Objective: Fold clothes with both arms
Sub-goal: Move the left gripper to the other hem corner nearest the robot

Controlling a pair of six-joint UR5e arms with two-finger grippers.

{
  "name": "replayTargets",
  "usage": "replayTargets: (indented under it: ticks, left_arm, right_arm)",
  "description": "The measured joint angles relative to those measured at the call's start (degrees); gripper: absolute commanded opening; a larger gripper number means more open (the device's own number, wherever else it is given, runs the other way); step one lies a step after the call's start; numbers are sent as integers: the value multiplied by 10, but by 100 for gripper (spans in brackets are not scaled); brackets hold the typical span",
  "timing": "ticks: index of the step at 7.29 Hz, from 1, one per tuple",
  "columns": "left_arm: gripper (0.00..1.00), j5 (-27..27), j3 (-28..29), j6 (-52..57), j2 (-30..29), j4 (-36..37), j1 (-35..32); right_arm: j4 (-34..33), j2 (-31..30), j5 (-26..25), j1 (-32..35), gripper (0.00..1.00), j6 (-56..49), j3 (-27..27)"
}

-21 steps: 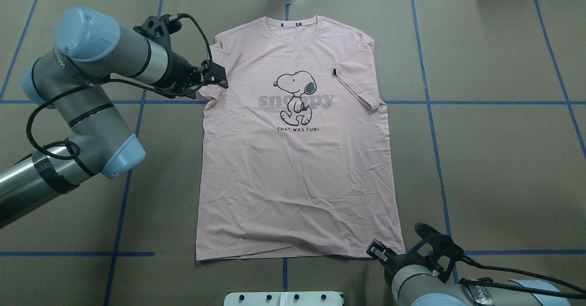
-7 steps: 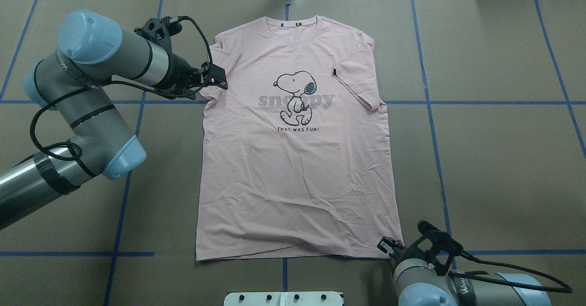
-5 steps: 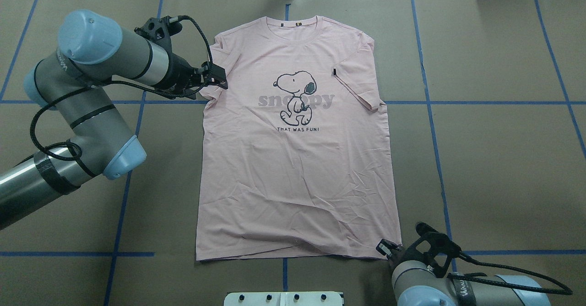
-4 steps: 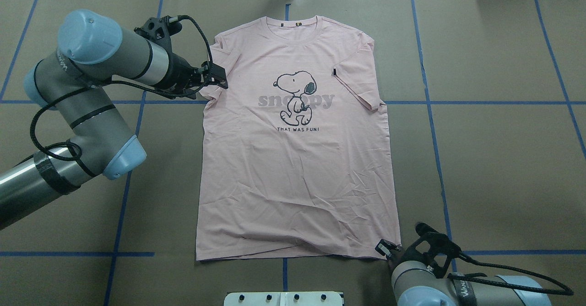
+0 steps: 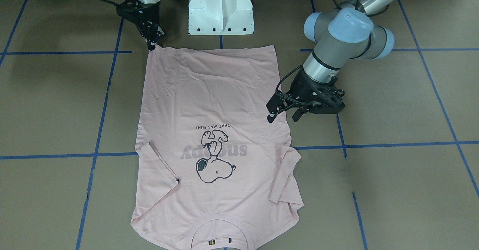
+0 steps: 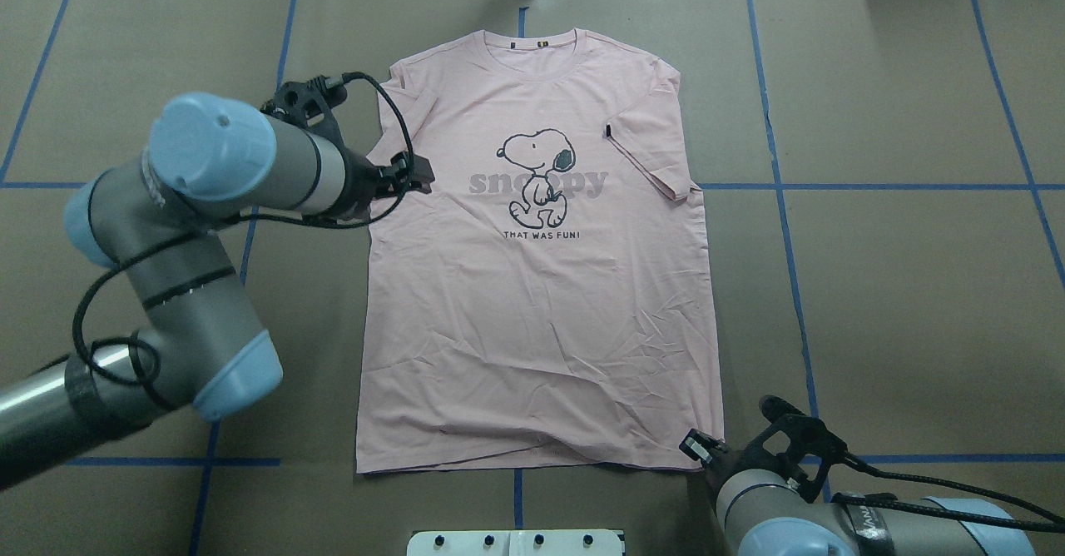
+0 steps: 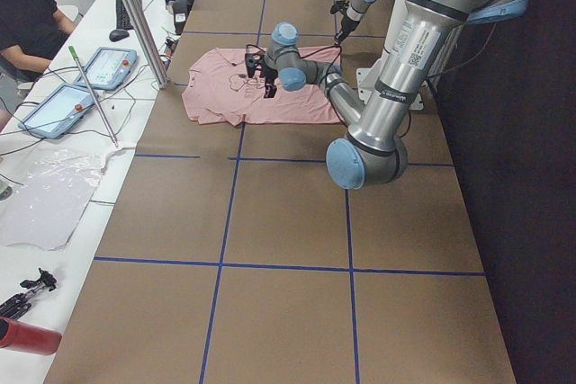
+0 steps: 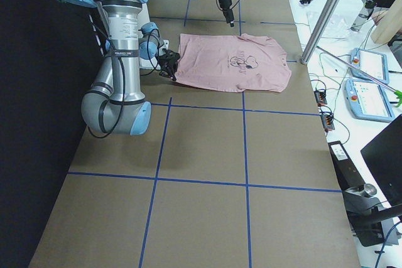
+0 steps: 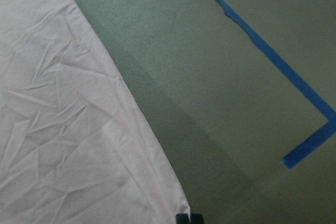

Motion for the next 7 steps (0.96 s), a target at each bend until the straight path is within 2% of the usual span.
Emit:
replayTargets:
  ticks: [1, 3, 5, 7]
  left_arm:
    - [87, 42, -57, -51, 30, 58, 58]
    - [82, 110, -105, -146, 70, 133, 165]
    - [79, 128, -113, -206, 79, 171, 221]
    - [72, 130, -113, -244, 89, 179, 254]
  right_arm:
    - [0, 1, 1, 1, 0, -1, 3]
    - [0, 3, 11, 5, 0, -1, 4]
    - [0, 4, 18, 10, 0, -1, 3]
    - [0, 5, 18, 13, 0, -1, 3]
